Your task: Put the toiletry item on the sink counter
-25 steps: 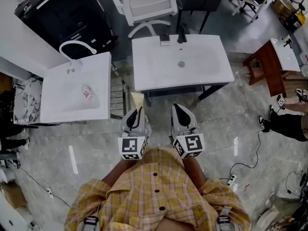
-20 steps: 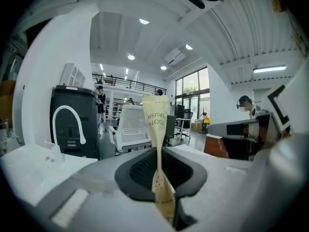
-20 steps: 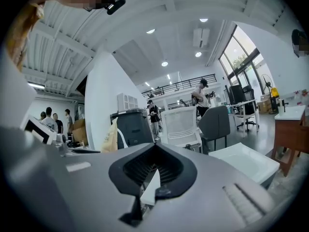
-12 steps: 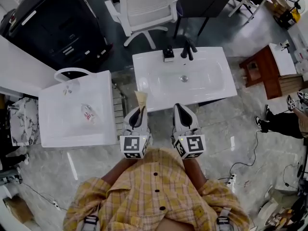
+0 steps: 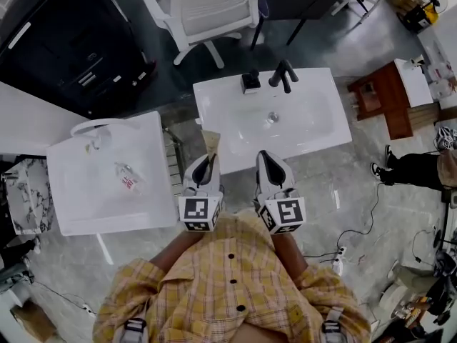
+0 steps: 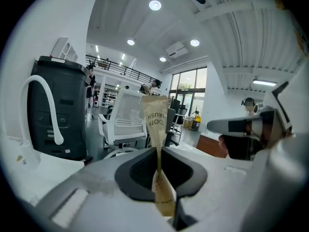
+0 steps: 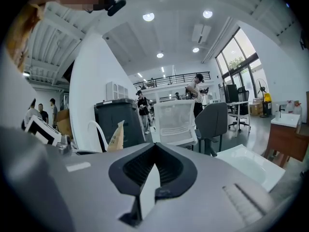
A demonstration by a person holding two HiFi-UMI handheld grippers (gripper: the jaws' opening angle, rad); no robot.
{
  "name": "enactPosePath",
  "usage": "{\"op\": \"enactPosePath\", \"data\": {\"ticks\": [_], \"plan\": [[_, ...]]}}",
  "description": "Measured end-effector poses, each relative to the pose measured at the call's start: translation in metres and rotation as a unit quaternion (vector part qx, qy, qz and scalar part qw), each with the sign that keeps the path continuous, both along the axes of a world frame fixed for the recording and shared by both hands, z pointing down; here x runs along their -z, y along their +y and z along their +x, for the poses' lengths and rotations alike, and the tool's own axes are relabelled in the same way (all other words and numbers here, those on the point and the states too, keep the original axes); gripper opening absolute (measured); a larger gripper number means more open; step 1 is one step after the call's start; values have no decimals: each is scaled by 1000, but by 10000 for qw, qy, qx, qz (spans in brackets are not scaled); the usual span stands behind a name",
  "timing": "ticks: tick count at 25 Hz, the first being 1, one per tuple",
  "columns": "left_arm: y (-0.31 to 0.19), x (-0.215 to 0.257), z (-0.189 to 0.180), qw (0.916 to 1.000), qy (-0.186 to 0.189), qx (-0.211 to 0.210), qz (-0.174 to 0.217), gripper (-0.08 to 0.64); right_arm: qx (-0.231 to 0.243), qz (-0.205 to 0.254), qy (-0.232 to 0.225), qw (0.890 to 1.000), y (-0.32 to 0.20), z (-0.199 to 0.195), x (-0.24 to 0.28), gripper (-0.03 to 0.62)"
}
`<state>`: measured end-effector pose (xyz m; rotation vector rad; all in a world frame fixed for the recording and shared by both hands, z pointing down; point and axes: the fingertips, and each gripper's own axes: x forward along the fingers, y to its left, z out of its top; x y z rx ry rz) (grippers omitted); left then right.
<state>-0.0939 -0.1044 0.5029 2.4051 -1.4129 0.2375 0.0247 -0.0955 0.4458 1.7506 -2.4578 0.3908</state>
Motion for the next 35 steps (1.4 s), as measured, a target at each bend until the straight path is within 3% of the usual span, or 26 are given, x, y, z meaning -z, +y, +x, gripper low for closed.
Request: {"op": "enactPosePath", "data": {"ticks": [9, 17, 25, 35], "plan": [[-19, -19, -5, 9995, 79, 47, -318, 28, 92, -218, 62, 9997, -21, -9, -18, 2], [-37, -38, -7, 9954, 309, 453, -782, 28, 317, -343, -49, 9989, -43, -7, -33, 2], [-62, -66, 0, 9905, 177, 761, -1134, 29, 626, -541, -151, 9965, -52, -4, -51, 2], [-98, -120, 5, 9826, -347, 975, -1542, 29, 742, -719, -262, 9943, -65, 9, -64, 2]]}}
